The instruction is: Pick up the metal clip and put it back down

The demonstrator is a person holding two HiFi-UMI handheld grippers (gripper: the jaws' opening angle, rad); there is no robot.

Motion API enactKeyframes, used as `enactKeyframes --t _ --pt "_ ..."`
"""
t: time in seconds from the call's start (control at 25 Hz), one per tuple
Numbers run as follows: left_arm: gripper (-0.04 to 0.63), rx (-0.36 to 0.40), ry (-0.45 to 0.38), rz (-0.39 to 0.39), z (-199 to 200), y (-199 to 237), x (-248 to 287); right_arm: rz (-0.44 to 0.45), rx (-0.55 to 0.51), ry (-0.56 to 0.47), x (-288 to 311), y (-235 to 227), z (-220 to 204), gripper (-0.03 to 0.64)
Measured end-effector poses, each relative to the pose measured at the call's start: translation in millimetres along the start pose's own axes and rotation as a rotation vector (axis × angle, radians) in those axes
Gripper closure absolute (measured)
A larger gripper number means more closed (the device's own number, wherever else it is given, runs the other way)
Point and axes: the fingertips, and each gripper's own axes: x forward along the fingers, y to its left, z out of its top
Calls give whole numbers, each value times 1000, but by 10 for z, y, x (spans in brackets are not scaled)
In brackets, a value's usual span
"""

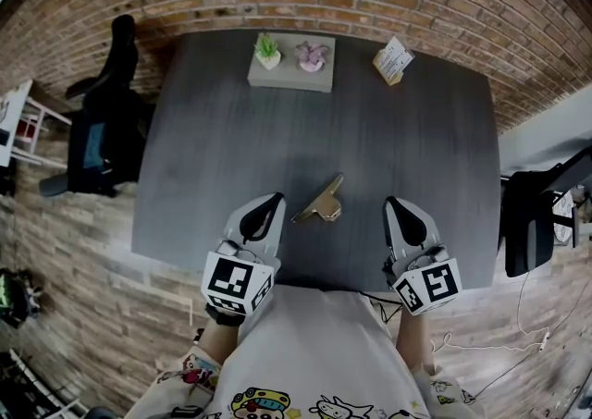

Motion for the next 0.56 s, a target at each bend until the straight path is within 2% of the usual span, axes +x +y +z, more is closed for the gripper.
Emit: enactKeyframes --t 0.56 --pt "595 -1 4 -14 -57 9 -65 -23 6 1 -62 79 -51 615"
